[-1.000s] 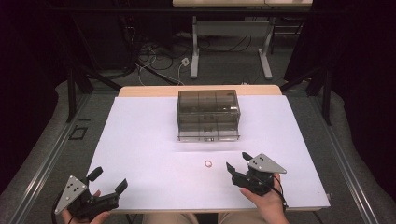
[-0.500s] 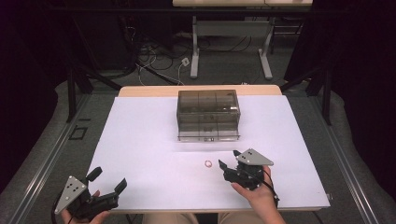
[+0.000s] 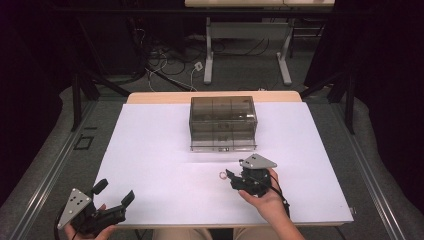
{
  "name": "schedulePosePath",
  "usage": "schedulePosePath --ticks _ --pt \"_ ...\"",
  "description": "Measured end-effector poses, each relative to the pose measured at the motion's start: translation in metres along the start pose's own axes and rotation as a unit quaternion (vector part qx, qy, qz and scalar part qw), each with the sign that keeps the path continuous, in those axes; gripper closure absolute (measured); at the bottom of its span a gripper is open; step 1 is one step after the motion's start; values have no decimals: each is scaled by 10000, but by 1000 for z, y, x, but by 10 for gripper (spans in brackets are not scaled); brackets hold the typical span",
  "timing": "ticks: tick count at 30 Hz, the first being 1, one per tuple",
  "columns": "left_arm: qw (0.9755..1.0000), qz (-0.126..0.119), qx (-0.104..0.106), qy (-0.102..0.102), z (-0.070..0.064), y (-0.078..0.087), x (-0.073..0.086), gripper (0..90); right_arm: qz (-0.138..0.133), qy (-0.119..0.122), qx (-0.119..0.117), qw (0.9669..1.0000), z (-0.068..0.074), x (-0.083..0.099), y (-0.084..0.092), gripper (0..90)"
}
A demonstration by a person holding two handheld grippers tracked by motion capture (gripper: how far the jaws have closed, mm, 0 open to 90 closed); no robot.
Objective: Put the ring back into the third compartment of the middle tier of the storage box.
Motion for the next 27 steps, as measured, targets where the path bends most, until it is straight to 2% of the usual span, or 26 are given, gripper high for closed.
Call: schedulePosePath --ticks 8,15,18,27 --pt "10000 -24 18 26 1 1 0 17 149 -13 57 9999 -3 -1 -12 457" --pt "10000 -17 21 31 2 1 0 17 241 17 126 9996 -4 -3 -18 436" --pt "10000 -4 23 42 2 1 0 19 331 13 45 9994 -3 -5 -21 454" --pt "10000 12 12 46 2 0 1 19 491 107 3 9987 2 -7 -29 481"
Point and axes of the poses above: each handheld gripper's, and its own axes: y roughly backward along the jaws, x roughly out of its underside, z roughly to its left, the point moved 5 cm from there along -y, roughly forward along the jaws, and after that the axes turned 9 degrees about x, right-handed, at the moved point
